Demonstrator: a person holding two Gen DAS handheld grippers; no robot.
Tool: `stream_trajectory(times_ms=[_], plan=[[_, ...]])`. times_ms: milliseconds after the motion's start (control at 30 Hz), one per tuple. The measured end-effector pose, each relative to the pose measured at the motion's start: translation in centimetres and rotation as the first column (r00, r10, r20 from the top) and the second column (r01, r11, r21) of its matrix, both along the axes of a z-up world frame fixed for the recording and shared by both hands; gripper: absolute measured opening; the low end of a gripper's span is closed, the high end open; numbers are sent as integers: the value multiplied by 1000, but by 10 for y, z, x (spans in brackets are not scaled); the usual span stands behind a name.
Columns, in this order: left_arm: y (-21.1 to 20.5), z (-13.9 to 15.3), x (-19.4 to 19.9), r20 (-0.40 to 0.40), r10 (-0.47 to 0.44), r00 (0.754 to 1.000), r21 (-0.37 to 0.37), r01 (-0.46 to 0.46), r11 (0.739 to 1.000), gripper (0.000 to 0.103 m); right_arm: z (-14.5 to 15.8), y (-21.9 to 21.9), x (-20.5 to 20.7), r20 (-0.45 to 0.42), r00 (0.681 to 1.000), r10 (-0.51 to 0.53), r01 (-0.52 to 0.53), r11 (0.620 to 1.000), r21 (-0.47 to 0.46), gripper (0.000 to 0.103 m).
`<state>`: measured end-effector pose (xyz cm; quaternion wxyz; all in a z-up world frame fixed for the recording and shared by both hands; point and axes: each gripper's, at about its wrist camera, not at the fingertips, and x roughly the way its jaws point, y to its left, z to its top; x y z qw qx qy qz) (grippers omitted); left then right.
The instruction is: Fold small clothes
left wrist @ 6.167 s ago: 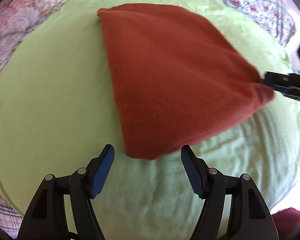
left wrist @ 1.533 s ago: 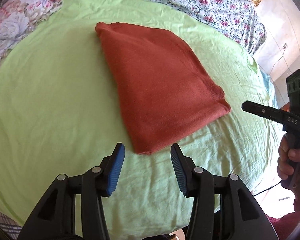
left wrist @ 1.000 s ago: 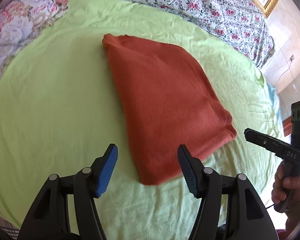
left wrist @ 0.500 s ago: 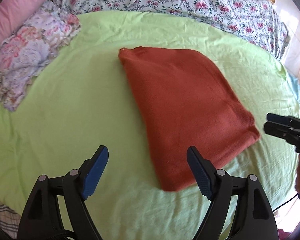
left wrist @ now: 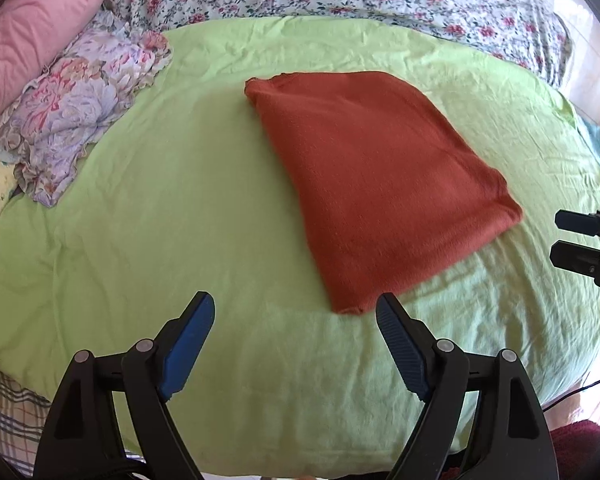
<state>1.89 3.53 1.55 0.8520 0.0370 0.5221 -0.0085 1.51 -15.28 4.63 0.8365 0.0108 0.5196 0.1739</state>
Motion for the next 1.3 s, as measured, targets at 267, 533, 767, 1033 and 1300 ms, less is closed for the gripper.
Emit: stream_trajectory(times_ms=[267,533,767,1033,1300], plan=[[-1,1,-6,5,-2,1000,-11,2,1000,86,-2,7,-15,11,1000,9,-9,999,-45,86],[-2,-1,-7,6,-7,1000,18,7,1000,88,-7,14,-15,13,1000,0,1,999,-42,87],[-1,1,-10,16,-3,1000,54,2,999,90,-8,22,-12,15,1000,1,-1,999,-41,87],[7,4,-15,25,7,1000,67,-9,998,90,-4,16,-15,26,999,-25,25,999,-28,87],[1,5,-3,28,-4,1000,82,2,997,90,-3,13,-9,28,999,-38,39,999,-28,88]])
